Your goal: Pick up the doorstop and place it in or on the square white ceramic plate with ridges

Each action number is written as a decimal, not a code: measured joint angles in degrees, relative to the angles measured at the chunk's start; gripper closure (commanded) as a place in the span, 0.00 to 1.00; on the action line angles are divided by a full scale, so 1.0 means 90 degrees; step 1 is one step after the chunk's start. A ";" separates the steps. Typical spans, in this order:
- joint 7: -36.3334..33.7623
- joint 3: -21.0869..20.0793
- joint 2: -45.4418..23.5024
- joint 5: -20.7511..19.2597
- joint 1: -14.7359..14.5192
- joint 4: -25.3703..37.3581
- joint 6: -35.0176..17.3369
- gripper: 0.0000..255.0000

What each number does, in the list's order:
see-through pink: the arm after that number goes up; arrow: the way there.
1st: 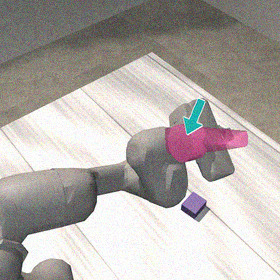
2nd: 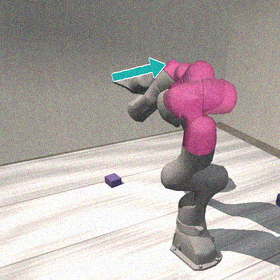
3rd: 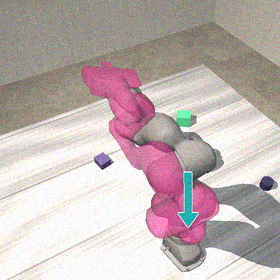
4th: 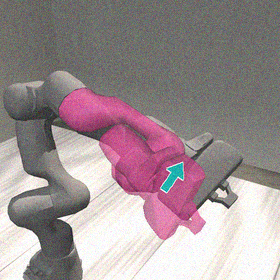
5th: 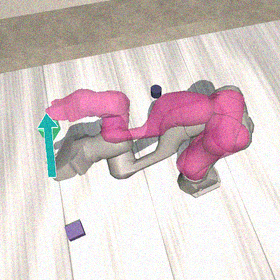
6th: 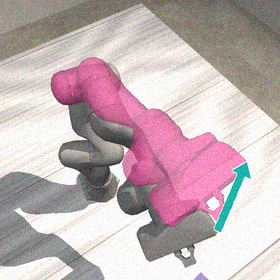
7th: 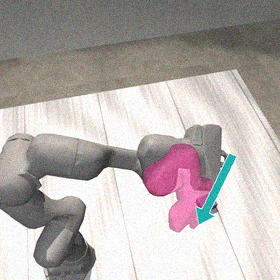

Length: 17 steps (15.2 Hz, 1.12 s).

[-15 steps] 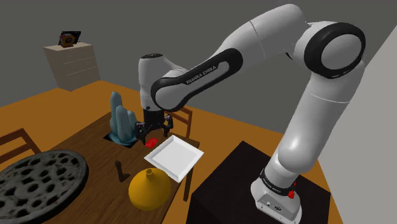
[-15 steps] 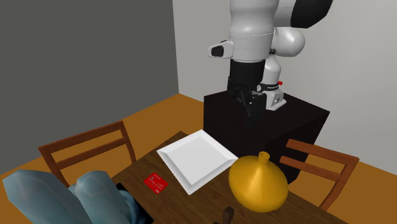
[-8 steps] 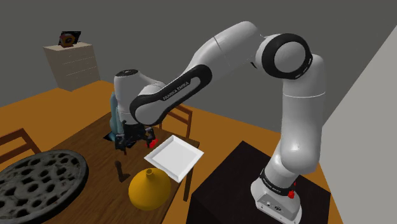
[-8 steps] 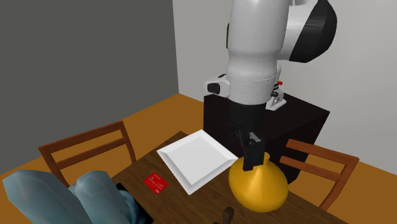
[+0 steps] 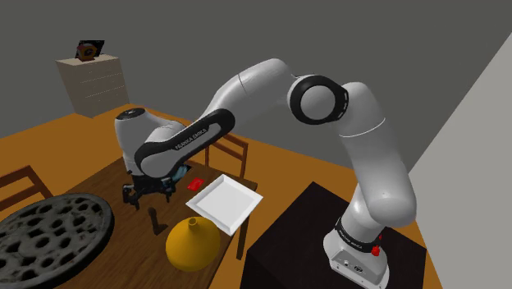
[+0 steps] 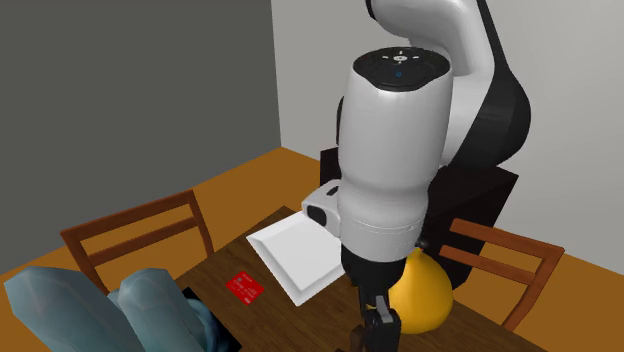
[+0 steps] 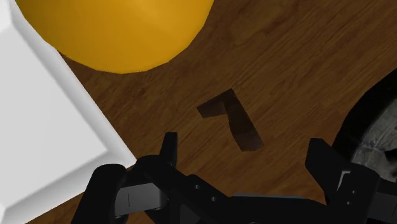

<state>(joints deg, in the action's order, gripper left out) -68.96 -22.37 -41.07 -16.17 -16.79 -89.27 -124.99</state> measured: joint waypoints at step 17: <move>-0.0147 0.0190 -0.0699 -0.0181 -0.0204 0.0376 -0.0319 1.00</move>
<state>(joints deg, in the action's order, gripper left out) -70.27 -20.66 -47.36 -17.79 -18.63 -85.89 -127.87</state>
